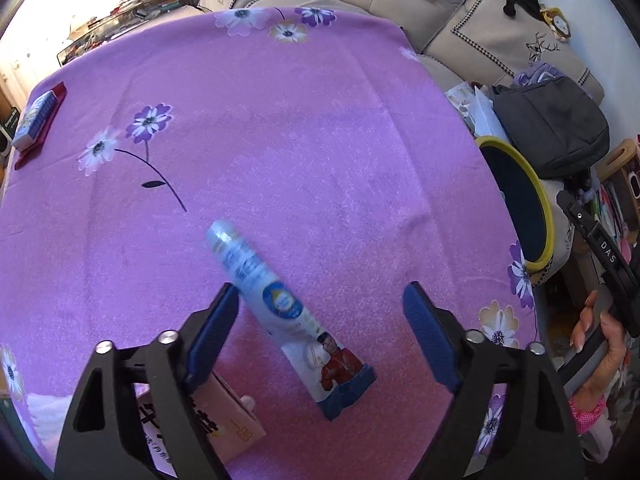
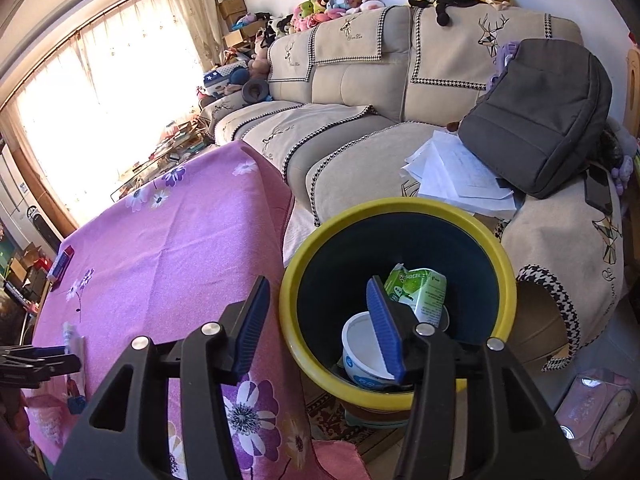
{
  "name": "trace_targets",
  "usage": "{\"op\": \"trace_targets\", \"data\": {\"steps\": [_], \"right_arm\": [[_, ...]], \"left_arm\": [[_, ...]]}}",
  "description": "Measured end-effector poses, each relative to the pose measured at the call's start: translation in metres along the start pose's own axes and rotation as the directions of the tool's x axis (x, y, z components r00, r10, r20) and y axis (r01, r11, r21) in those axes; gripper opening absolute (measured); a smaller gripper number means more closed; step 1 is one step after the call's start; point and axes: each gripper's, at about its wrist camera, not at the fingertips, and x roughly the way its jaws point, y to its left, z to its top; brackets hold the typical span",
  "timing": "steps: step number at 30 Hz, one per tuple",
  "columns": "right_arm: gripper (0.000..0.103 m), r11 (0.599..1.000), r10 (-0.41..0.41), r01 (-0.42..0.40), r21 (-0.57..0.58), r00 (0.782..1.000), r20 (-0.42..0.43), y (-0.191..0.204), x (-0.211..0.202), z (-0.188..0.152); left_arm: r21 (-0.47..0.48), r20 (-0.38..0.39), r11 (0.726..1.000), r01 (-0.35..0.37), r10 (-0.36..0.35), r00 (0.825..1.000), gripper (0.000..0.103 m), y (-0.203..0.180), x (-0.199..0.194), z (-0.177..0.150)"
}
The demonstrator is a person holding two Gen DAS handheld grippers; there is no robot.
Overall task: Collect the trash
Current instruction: 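Grasp the white toothpaste tube with the left gripper, then carry the toothpaste tube over the yellow bin and open the left gripper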
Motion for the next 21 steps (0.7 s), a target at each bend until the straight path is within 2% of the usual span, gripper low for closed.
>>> {"op": "trace_targets", "data": {"steps": [2,4,6,8,9,10,12,21], "right_arm": [[0.050,1.000,0.001,-0.001,0.003,1.000,0.003,-0.001,-0.001,0.000],[0.050,1.000,0.004,-0.004,0.007,1.000,0.006,-0.004,-0.003,0.000],[0.050,1.000,0.004,-0.004,0.012,1.000,0.011,-0.006,-0.005,0.000],[0.050,1.000,0.006,-0.006,0.016,1.000,0.013,-0.008,-0.006,0.000],[0.050,1.000,0.007,-0.008,0.018,1.000,0.014,-0.008,-0.007,0.000],[0.050,1.000,0.008,-0.008,0.020,1.000,0.015,-0.009,-0.007,0.000],[0.050,1.000,0.011,-0.011,0.021,1.000,0.019,-0.010,-0.009,0.000],[0.050,1.000,0.005,-0.006,0.029,0.999,0.041,-0.017,-0.017,-0.001]], "left_arm": [[0.013,-0.005,1.000,-0.010,0.010,1.000,0.074,-0.004,0.004,0.001],[0.030,-0.007,0.999,-0.016,0.016,1.000,0.066,-0.009,0.006,0.001],[0.035,-0.040,0.999,0.015,-0.014,0.999,0.051,-0.013,0.013,0.002],[0.061,-0.037,0.998,-0.001,0.004,0.999,0.044,-0.019,0.016,0.000],[0.079,-0.035,0.997,-0.008,0.011,0.999,0.035,-0.023,0.017,0.000],[0.089,-0.031,0.996,-0.015,0.018,0.999,0.035,-0.026,0.017,0.000],[0.107,-0.037,0.994,-0.003,0.007,0.999,0.016,-0.029,0.017,-0.001],[0.213,0.048,0.977,0.012,-0.023,0.999,0.013,-0.063,-0.008,-0.002]]}}
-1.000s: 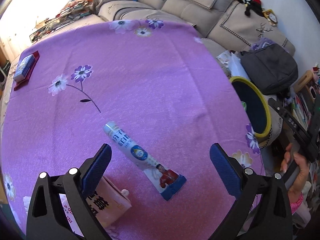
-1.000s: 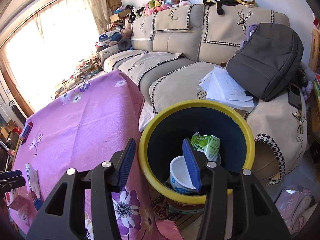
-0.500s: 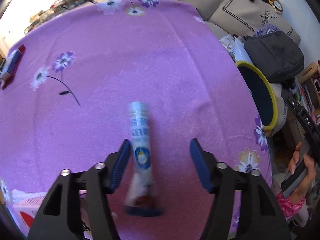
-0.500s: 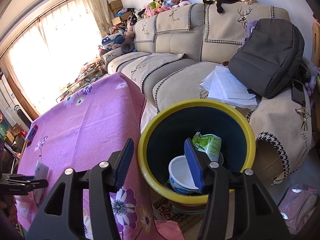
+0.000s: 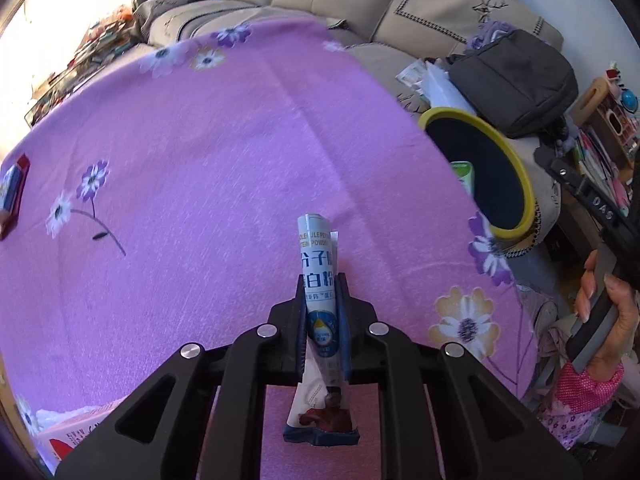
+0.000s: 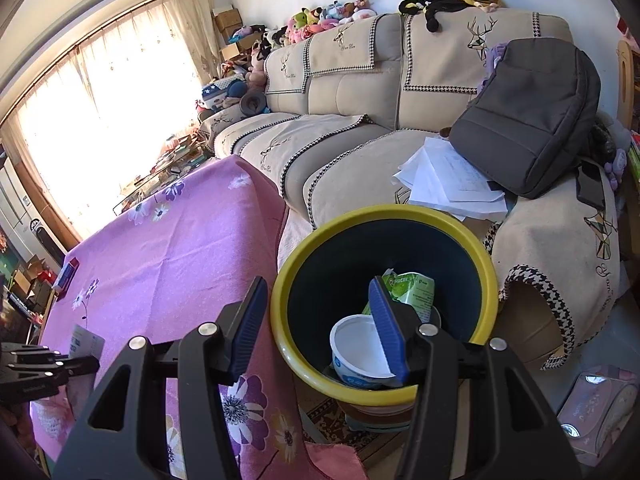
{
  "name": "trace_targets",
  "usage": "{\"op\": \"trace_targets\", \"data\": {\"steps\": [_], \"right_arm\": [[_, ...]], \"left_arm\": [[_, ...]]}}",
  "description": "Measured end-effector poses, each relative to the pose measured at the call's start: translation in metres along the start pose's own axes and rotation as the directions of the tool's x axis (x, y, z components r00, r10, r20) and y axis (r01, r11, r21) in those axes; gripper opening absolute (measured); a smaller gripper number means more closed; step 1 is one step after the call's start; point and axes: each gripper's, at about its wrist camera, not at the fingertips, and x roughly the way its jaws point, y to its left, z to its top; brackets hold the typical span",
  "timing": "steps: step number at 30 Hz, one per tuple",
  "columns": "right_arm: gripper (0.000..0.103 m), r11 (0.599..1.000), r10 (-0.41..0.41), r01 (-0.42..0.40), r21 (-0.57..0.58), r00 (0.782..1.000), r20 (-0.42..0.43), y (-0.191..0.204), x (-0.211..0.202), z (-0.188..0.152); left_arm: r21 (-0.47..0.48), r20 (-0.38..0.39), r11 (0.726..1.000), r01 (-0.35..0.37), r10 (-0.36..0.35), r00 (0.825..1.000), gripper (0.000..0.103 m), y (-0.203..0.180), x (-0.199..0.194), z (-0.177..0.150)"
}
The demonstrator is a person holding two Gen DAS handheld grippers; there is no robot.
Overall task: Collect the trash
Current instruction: 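Carry the toothpaste tube over the yellow bin and open the left gripper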
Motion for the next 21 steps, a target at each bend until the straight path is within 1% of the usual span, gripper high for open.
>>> {"op": "trace_targets", "data": {"steps": [5,10,16,21], "right_arm": [[0.050,0.999,-0.032,0.032,0.006,0.999,0.023,-0.007,-0.008,0.000],[0.050,0.997,-0.080,0.079,0.024,0.996,0.044,-0.023,-0.019,-0.001],[0.050,0.992,-0.119,0.116,0.057,0.992,0.051,-0.047,-0.030,-0.004],[0.051,0.988,-0.138,0.134,0.074,0.989,0.051,-0.061,-0.035,-0.006]], "left_arm": [[0.042,0.054,0.999,0.031,-0.033,0.998,0.013,-0.029,-0.013,0.020],[0.121,0.086,0.989,0.084,-0.094,0.992,0.013,-0.076,-0.016,0.049],[0.203,0.115,0.972,0.115,-0.140,0.983,0.013,-0.140,-0.006,0.088],[0.247,0.115,0.960,0.129,-0.162,0.980,0.013,-0.184,0.018,0.122]]}}
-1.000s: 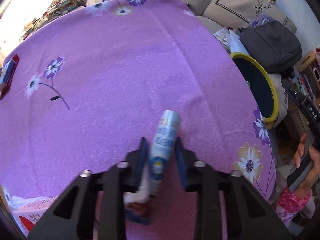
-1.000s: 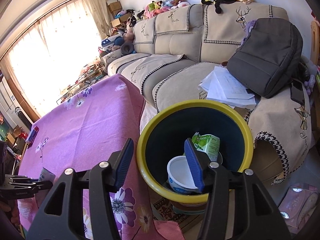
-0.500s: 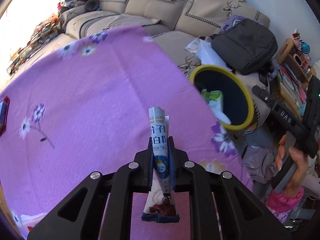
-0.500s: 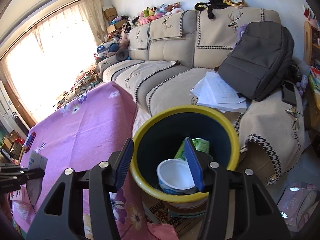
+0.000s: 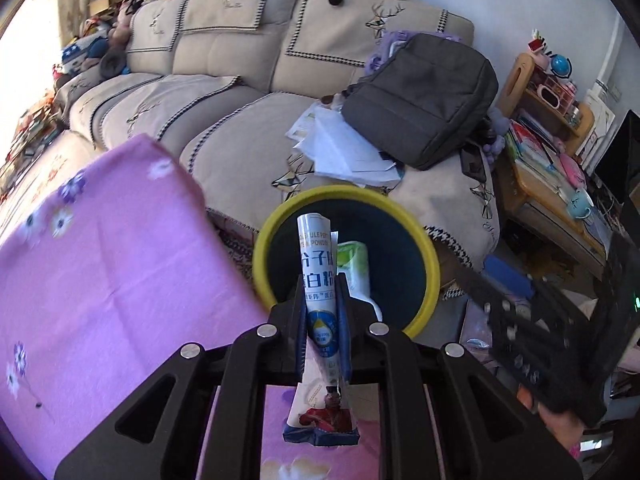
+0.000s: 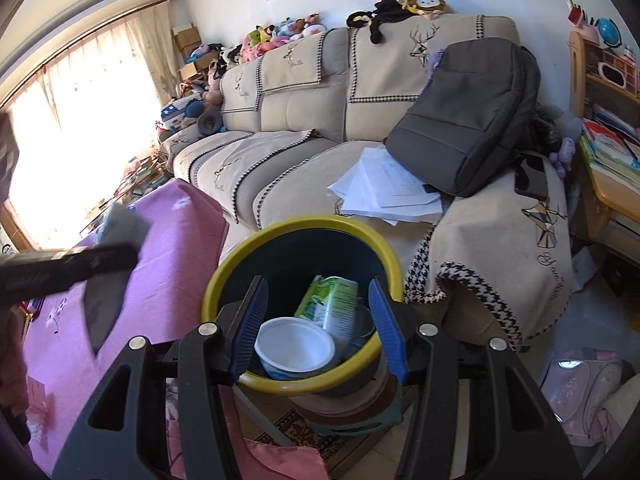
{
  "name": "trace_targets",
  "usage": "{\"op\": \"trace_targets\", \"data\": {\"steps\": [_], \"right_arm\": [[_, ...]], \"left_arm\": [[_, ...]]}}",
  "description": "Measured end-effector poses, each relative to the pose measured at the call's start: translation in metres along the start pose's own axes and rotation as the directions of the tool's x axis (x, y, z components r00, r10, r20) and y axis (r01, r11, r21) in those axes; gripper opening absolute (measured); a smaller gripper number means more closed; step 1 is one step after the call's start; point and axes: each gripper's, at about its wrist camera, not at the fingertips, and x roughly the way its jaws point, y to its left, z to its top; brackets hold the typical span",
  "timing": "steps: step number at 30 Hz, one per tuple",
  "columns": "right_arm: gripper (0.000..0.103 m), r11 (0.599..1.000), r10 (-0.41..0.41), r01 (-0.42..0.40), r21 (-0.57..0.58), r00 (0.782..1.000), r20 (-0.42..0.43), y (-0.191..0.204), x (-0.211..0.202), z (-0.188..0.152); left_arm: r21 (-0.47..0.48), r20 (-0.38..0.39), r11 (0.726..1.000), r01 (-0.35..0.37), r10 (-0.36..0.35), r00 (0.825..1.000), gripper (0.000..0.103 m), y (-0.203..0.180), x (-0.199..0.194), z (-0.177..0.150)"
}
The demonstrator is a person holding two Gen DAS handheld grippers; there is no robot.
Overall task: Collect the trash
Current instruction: 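Carry the toothpaste tube over the yellow bin and open the left gripper, then move the right gripper to the pink strawberry-milk carton and grasp it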
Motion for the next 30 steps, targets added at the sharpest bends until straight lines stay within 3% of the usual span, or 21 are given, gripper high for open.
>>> {"op": "trace_targets", "data": {"steps": [10,11,14,16,19,23,27,30], "right_arm": [[0.051,0.999,-0.023,0.024,0.036,1.000,-0.011,-0.020,-0.002,-0.006],[0.051,0.999,-0.026,0.027,0.037,1.000,-0.014,-0.021,-0.003,-0.006],[0.051,0.999,-0.029,0.030,0.043,0.999,-0.020,-0.022,-0.003,-0.009],[0.052,0.999,-0.029,0.030,0.042,0.999,-0.024,-0.022,-0.003,-0.011],[0.052,0.999,-0.025,0.026,0.037,0.999,-0.035,-0.020,-0.003,-0.015],[0.052,1.000,0.010,-0.010,0.010,0.998,-0.055,-0.007,-0.002,-0.022],[0.053,0.997,0.063,-0.065,-0.035,0.996,-0.068,0.020,-0.002,-0.028],[0.055,0.990,0.111,-0.118,-0.083,0.990,-0.083,0.050,-0.003,-0.036]], "left_arm": [[0.057,-0.046,0.998,-0.012,0.014,0.999,0.016,-0.035,0.083,0.047],[0.053,-0.048,0.999,-0.011,0.013,0.999,0.024,-0.036,0.090,0.050],[0.043,-0.046,0.999,-0.016,0.018,0.999,0.066,-0.034,0.106,0.053],[0.033,-0.034,0.999,-0.023,0.025,0.999,0.067,-0.032,0.105,0.051],[0.005,0.004,1.000,0.002,-0.002,1.000,0.068,-0.027,0.079,0.044],[-0.021,0.114,1.000,0.014,-0.011,0.993,0.079,-0.012,0.006,0.023],[-0.051,0.218,0.999,-0.019,0.029,0.975,0.086,0.013,-0.073,-0.009],[-0.092,0.269,0.993,-0.077,0.099,0.958,0.087,0.041,-0.130,-0.041]]}}
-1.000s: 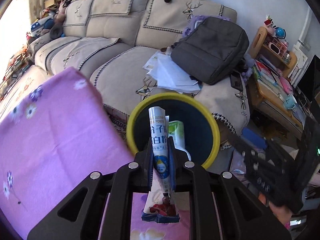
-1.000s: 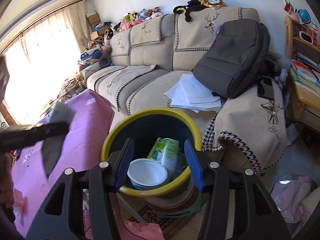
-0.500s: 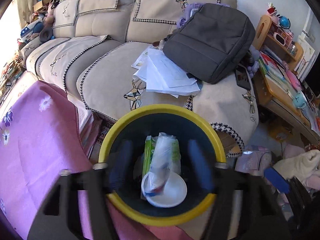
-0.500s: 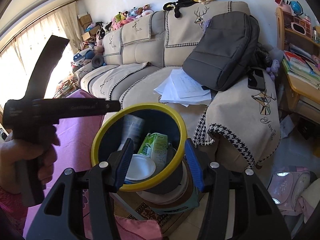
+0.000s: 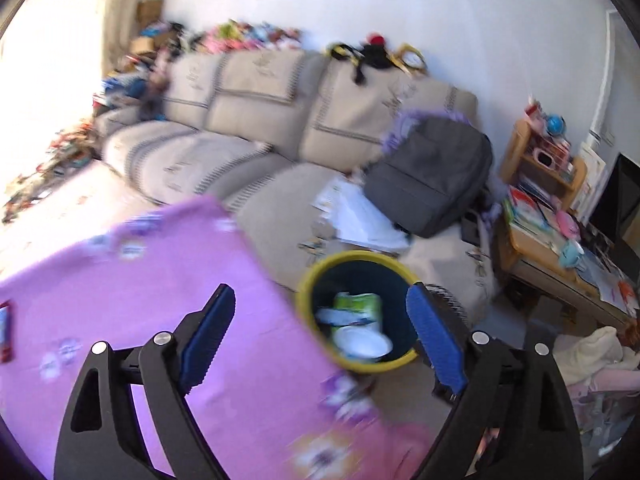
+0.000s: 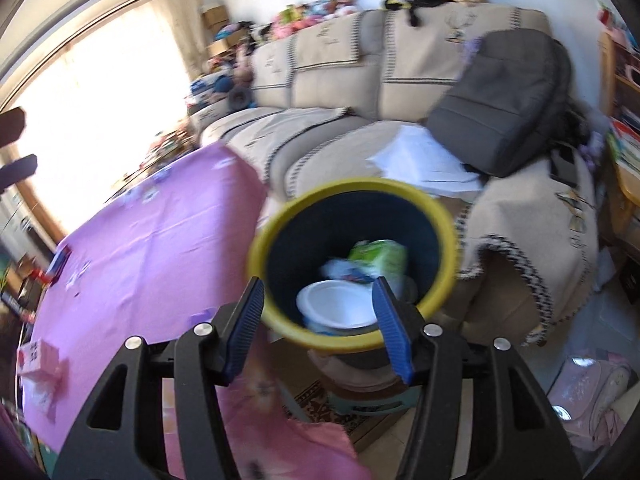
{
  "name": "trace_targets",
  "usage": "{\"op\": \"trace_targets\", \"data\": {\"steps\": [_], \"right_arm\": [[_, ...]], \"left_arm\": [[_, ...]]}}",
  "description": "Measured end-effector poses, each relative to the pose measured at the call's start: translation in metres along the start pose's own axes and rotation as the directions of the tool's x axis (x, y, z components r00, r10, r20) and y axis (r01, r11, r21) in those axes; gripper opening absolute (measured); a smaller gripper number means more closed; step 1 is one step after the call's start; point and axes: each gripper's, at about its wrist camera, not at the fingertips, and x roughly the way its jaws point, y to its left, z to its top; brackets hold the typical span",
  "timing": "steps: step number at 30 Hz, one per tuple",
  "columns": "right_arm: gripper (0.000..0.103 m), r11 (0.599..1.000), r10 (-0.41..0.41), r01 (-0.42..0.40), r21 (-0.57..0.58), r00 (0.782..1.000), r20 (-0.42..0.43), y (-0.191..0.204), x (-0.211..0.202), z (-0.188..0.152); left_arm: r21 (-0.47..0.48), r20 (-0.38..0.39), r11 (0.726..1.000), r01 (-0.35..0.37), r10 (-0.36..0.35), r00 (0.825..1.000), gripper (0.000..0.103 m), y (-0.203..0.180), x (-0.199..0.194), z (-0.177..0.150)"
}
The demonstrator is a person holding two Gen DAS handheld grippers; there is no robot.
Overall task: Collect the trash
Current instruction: 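Move the right gripper to the pink strawberry-milk carton and grasp it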
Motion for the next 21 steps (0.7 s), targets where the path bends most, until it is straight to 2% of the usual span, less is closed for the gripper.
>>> {"op": "trace_targets", "data": {"steps": [5,7,12,14,16,17,19,21], "right_arm": [[0.056,0.989,0.089,-0.094,-0.114,0.995,-0.046,0.066,0.006,-0.015],[0.056,0.976,0.132,-0.142,-0.164,0.989,-0.072,0.096,0.008,-0.023],[0.056,0.919,0.259,-0.287,-0.270,0.956,-0.136,0.176,0.004,-0.047],[0.056,0.884,0.313,-0.348,-0.312,0.937,-0.157,0.206,-0.002,-0.057],[0.058,0.849,0.357,-0.398,-0.348,0.917,-0.178,0.234,-0.008,-0.067],[0.064,0.826,0.385,-0.427,-0.368,0.904,-0.184,0.248,-0.013,-0.072],[0.073,0.786,0.417,-0.462,-0.411,0.887,-0.198,0.272,-0.018,-0.080],[0.076,0.754,0.432,-0.480,-0.448,0.877,-0.212,0.287,-0.021,-0.084]], "left_arm": [[-0.106,0.054,0.986,-0.131,0.138,0.989,0.087,0.074,-0.092,-0.038],[-0.151,0.065,0.969,-0.197,0.209,0.976,0.088,0.104,-0.127,-0.059],[-0.255,0.061,0.900,-0.353,0.379,0.923,0.089,0.169,-0.202,-0.111],[-0.280,0.046,0.876,-0.392,0.420,0.906,0.090,0.190,-0.222,-0.130],[-0.312,0.031,0.856,-0.412,0.442,0.896,0.090,0.211,-0.238,-0.147],[-0.324,0.024,0.849,-0.418,0.449,0.893,0.090,0.220,-0.244,-0.156],[-0.351,0.015,0.837,-0.421,0.454,0.891,0.090,0.236,-0.258,-0.174],[-0.376,0.007,0.831,-0.411,0.446,0.895,0.090,0.247,-0.265,-0.188]]}}
